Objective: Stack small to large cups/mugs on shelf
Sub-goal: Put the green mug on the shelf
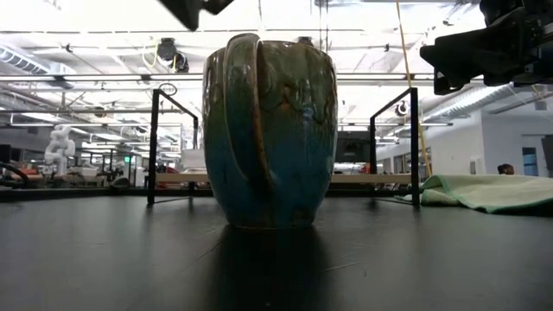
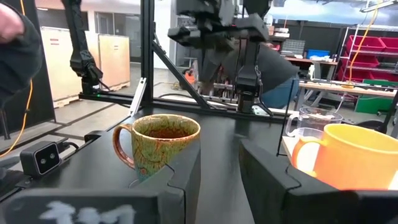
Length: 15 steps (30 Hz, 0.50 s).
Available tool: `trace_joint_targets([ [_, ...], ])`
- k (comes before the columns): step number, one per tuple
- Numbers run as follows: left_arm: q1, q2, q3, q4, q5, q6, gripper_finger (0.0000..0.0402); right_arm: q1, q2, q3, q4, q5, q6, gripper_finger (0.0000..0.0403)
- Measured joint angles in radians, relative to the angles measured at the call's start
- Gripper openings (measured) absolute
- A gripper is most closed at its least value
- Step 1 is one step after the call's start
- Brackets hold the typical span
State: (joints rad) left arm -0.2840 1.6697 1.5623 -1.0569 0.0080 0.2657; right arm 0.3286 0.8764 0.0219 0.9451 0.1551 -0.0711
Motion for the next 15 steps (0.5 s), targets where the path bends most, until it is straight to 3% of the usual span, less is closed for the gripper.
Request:
trace_joint_targets([
  [10,-0.003,-0.421,-0.63,0.569,-0.016,-0.104,0.0001,0.0,0.0,0.002,0.014,-0.002,-0.005,0.0094],
  [15,-0.003,-0.597,-0.85,0.783,-0.019,-0.122,0.0001,0.0,0.0,0.038,-0.02,-0.002,-0.049,0.0031],
])
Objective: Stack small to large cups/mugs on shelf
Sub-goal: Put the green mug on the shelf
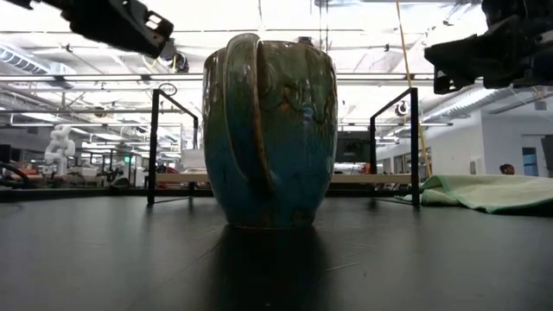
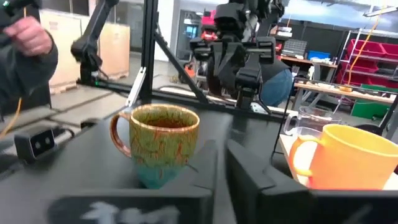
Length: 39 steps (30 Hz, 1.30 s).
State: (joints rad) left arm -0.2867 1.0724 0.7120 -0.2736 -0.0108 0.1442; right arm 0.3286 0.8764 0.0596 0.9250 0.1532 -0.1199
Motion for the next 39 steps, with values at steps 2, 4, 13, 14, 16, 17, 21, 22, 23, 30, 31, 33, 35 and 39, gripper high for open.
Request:
trace_joint_targets([
  [2,0.0,-0.057,-0.079,0.093,-0.002,-0.011,0.0001,0.0,0.0,0.017,-0.032,0.0,-0.016,0.0009],
  [4,0.002,-0.102,-0.157,0.184,-0.017,-0.029,0.0001,0.0,0.0,0.039,-0.048,-0.001,-0.02,0.0007],
  [13,0.03,-0.178,-0.484,0.625,-0.019,-0.062,0.0001,0.0,0.0,0.08,-0.115,-0.001,-0.015,0.0],
  [14,0.04,-0.179,-0.512,0.66,-0.019,-0.069,0.0001,-0.001,0.0,0.081,-0.116,-0.001,-0.015,0.0],
  [16,0.054,-0.178,-0.564,0.734,-0.019,-0.083,0.0,-0.002,0.0,0.097,-0.117,-0.001,-0.002,0.0],
  [17,0.061,-0.178,-0.585,0.77,-0.019,-0.09,0.0,-0.005,0.0,0.112,-0.127,-0.001,0.011,0.0],
  [21,0.081,-0.178,-0.643,0.866,-0.019,-0.106,0.0,-0.014,0.021,0.248,-0.372,-0.001,0.051,0.0],
  [22,0.086,-0.178,-0.652,0.871,-0.018,-0.107,0.0,-0.014,0.039,0.291,-0.428,-0.001,0.054,0.0],
  [23,0.09,-0.178,-0.657,0.874,-0.018,-0.109,0.0,-0.014,0.06,0.332,-0.467,-0.001,0.053,0.0],
  [30,0.097,-0.177,-0.665,0.877,-0.018,-0.111,0.0,-0.014,0.189,0.584,-0.712,-0.005,0.055,0.0],
  [31,0.097,-0.177,-0.665,0.877,-0.018,-0.103,0.0,-0.014,0.212,0.615,-0.737,-0.02,0.056,0.0],
  [33,0.097,-0.177,-0.665,0.877,-0.018,-0.101,0.0,-0.015,0.259,0.664,-0.762,-0.053,0.057,0.0],
  [35,0.097,-0.177,-0.665,0.877,-0.018,-0.098,0.0,-0.015,0.306,0.71,-0.766,-0.082,0.066,0.0],
  [39,0.097,-0.177,-0.665,0.876,-0.018,-0.097,0.0,-0.027,0.412,0.805,-0.808,-0.149,0.117,0.0],
])
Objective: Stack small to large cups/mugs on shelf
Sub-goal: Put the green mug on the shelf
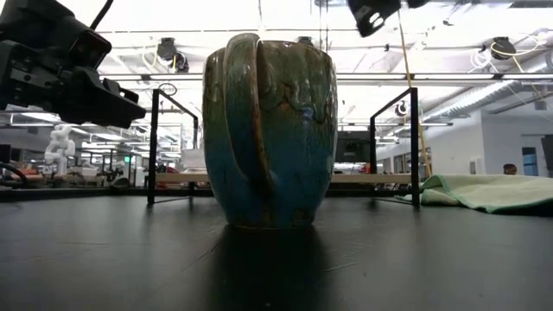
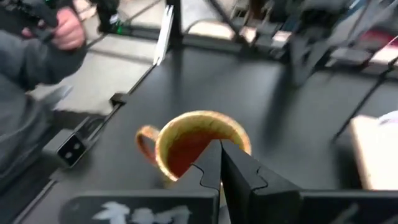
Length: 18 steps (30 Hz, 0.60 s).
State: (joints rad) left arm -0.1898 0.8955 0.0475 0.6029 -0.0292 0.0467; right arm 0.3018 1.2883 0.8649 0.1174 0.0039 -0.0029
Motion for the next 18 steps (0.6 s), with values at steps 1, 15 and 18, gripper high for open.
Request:
trace_joint_targets([
  [1,0.0,0.0,0.0,0.0,0.0,0.0,0.0001,-0.006,0.028,0.023,-0.023,-0.027,0.014,0.0],
  [15,0.0,0.0,0.0,-0.011,0.002,0.001,0.0001,-0.044,0.289,0.329,-0.295,-0.167,0.038,0.0022],
  [18,0.0,0.0,0.0,-0.021,0.002,0.001,0.0001,-0.055,0.298,0.368,-0.359,-0.166,0.041,0.0052],
])
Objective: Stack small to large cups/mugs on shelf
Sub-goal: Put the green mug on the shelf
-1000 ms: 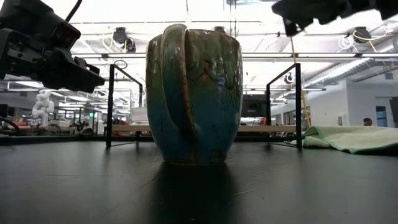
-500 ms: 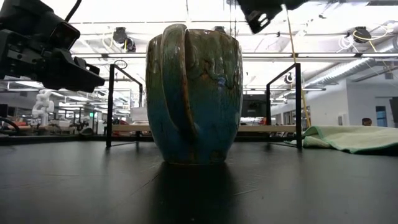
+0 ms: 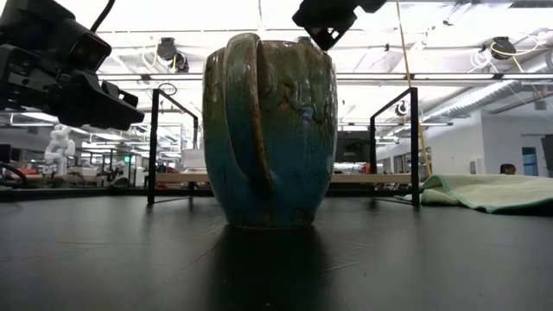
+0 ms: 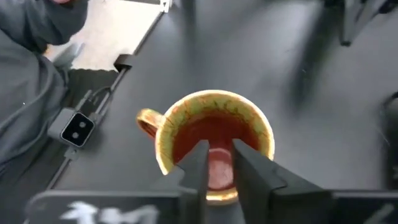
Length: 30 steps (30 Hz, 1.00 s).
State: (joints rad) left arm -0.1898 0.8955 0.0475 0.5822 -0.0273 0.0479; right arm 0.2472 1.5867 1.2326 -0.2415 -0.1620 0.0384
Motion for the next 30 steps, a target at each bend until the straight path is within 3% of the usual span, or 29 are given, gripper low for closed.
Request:
trace_joint_targets([
  [9,0.0,0.001,0.0,-0.012,0.001,0.002,0.0001,-0.045,0.0,0.02,-0.052,0.0,0.056,0.018],
  [14,0.0,0.001,0.0,-0.016,0.002,0.002,0.0001,-0.07,0.028,0.019,-0.08,0.0,0.081,0.0229],
  [30,0.0,0.001,0.0,-0.034,0.003,0.002,0.0001,-0.09,0.128,0.021,-0.05,0.0,0.092,0.0249],
])
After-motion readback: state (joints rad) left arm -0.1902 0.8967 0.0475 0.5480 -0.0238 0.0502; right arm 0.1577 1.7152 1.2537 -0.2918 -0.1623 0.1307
